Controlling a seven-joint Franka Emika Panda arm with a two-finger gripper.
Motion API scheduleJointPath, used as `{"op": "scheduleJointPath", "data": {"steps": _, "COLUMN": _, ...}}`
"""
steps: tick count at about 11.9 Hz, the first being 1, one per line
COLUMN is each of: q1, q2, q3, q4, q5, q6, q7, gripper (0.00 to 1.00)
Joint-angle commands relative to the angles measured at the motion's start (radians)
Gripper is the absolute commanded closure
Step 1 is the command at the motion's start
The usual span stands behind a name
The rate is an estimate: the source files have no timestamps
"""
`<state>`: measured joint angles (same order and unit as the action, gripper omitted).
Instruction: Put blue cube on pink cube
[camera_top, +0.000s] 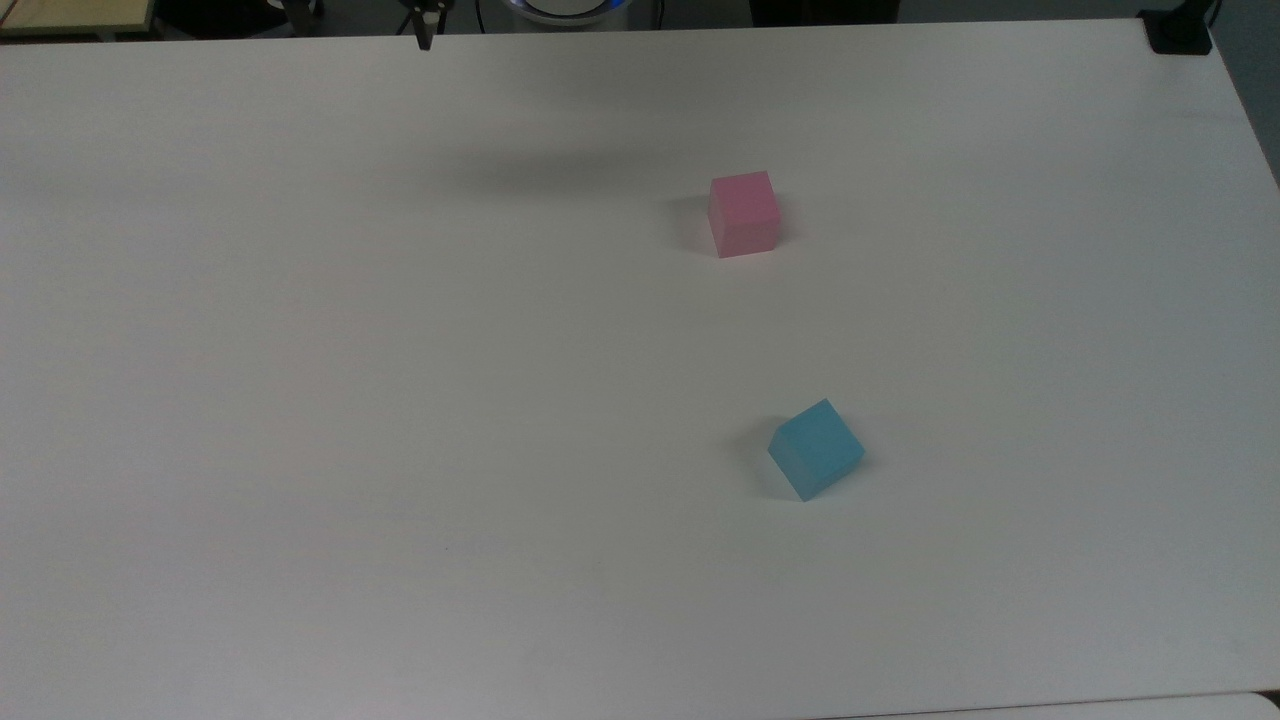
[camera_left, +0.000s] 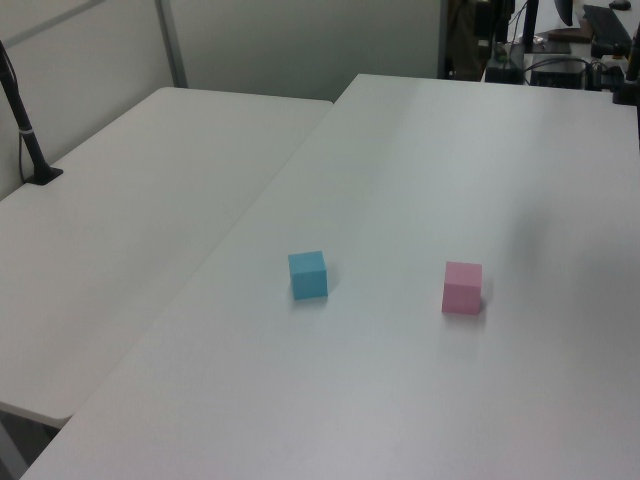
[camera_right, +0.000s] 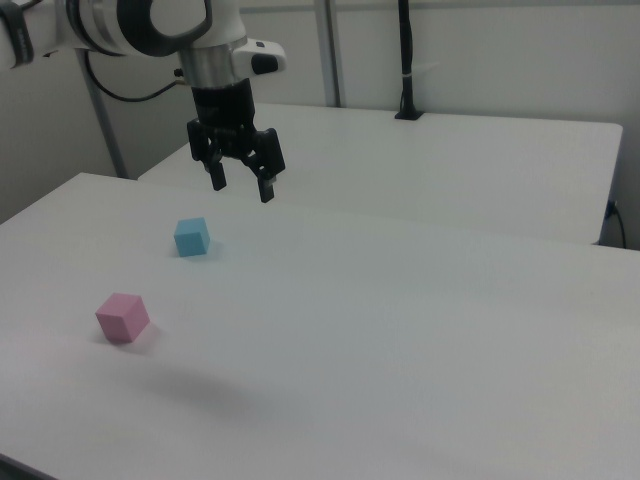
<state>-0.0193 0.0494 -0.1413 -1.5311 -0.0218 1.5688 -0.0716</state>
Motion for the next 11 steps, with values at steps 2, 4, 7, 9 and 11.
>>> {"op": "scheduleJointPath", "data": {"steps": 2, "q1": 0.047, "q2": 0.061, "q3": 0.138, "q4": -0.003, "q5": 0.005, "q6": 0.077, "q7": -0.037, "gripper": 0.00}}
{"op": "scheduleJointPath", "data": {"steps": 4, "q1": 0.100, "q2": 0.096, "q3": 0.169, "q4": -0.004, "q5": 0.016, "q6": 0.196, "q7": -0.036, "gripper": 0.00}}
{"op": "scheduleJointPath", "data": {"steps": 7, "q1": 0.229, "q2": 0.170, "q3": 0.170, "q4": -0.011, "q5": 0.019, "q6": 0.313, "q7": -0.021, "gripper": 0.00}}
{"op": "scheduleJointPath", "data": {"steps": 9, "q1": 0.283, "q2": 0.312, "q3": 0.160, "q4": -0.004, "q5": -0.003, "q6": 0.574, "q7": 0.059, "gripper": 0.00}}
{"op": "scheduleJointPath", "data": {"steps": 11, "q1": 0.323, "q2": 0.426, "q3": 0.154, "q4": -0.003, "q5": -0.047, "q6": 0.726, "q7": 0.078, "gripper": 0.00}}
